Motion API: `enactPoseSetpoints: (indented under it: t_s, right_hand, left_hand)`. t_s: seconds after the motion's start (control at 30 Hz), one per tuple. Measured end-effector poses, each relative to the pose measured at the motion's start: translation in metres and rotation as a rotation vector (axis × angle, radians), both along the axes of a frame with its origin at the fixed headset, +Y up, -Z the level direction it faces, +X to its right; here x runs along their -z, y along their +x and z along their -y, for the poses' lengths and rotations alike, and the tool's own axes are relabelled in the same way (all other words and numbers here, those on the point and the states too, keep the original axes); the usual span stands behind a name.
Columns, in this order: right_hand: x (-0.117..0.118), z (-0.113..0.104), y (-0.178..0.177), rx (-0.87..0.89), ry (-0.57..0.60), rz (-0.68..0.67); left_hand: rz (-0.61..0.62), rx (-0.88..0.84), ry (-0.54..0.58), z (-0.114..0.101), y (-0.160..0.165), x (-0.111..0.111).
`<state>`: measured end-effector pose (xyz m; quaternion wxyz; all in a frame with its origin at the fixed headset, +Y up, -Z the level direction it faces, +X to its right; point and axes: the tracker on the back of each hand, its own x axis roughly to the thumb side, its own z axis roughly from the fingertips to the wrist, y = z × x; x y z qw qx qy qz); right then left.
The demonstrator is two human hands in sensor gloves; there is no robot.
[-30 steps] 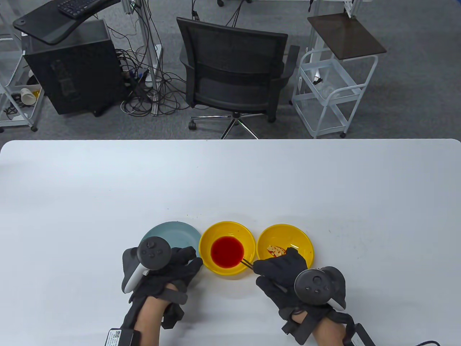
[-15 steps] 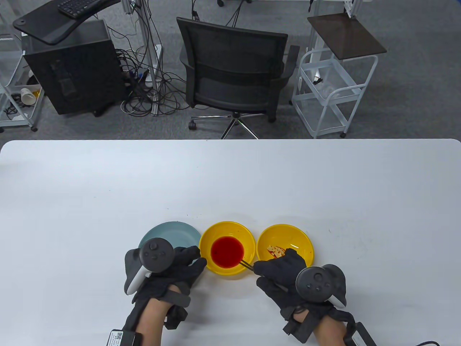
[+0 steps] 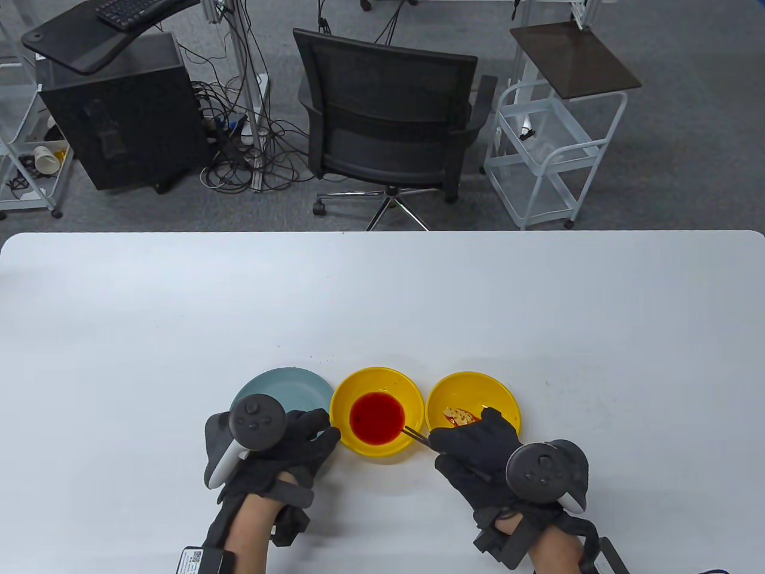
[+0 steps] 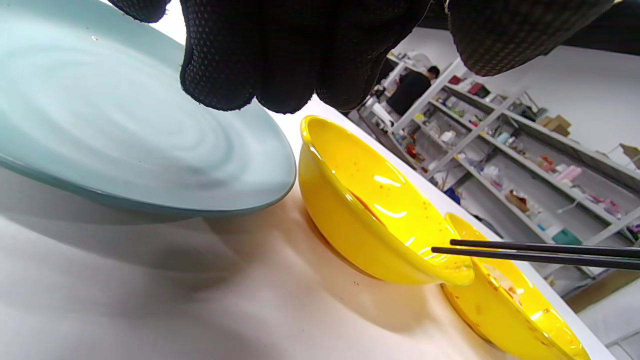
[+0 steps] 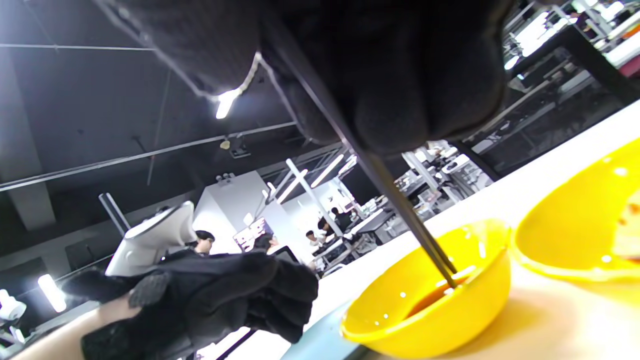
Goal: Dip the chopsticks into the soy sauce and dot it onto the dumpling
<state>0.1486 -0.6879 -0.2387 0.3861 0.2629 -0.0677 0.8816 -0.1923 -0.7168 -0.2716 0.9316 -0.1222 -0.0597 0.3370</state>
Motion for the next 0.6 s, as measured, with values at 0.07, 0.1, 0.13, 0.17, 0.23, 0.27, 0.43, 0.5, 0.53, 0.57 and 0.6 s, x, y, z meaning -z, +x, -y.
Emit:
enactPoseSetpoints:
  t_s: [0.07,0.1,0.13,0.17,0.23,0.27,0.43,0.5,0.53,0.57,0.6]
  right_hand:
    - [0.0013,0.0006,0.0035,0.013,-0.013,-0.006]
    - [0.0020,0.0006,0.0046,0.031,-0.009,0.001]
    - [0.0024,0.0007,0.0051,0.033,-0.010,0.004]
    - [0.0024,0.0008,0.0054,0.023,-0.012,0.005]
    - [0.0015,0.0002,0.0042,0.021,-0.004,0.001]
    - [0.0012,-0.0001,0.0030,0.025,-0.002,-0.003]
    - [0.0005,0.0013,-0.0015,0.003,-0.006,-0.016]
    - [0.0009,0.0020,-0.0019,-0.006,-0.016,-0.016]
    - [0.0012,0.0023,-0.0017,-0.006,-0.016,-0.015]
    - [0.0013,0.0024,-0.0016,-0.003,-0.017,-0.016]
    - [0.0014,0.0024,-0.0015,0.001,-0.022,-0.018]
  left_hand:
    - [0.002,0.002,-0.007,0.0007,0.0003,0.0002]
    - [0.002,0.002,-0.008,0.0009,0.0004,0.0003]
    - [0.003,0.003,-0.015,0.0009,0.0006,0.0003]
    - [0.004,0.005,-0.026,0.0016,0.0010,0.0004]
    - [0.010,0.007,-0.034,0.0023,0.0016,0.0004]
    - [0.011,0.008,-0.032,0.0025,0.0017,0.0004]
    - [0.008,0.002,-0.026,0.0028,0.0001,0.0008]
    - [0.004,0.000,-0.023,0.0027,-0.0006,0.0009]
    - [0.003,0.001,-0.028,0.0029,-0.0006,0.0009]
    - [0.004,0.004,-0.036,0.0035,-0.0005,0.0010]
    - [0.006,0.004,-0.046,0.0043,-0.0002,0.0011]
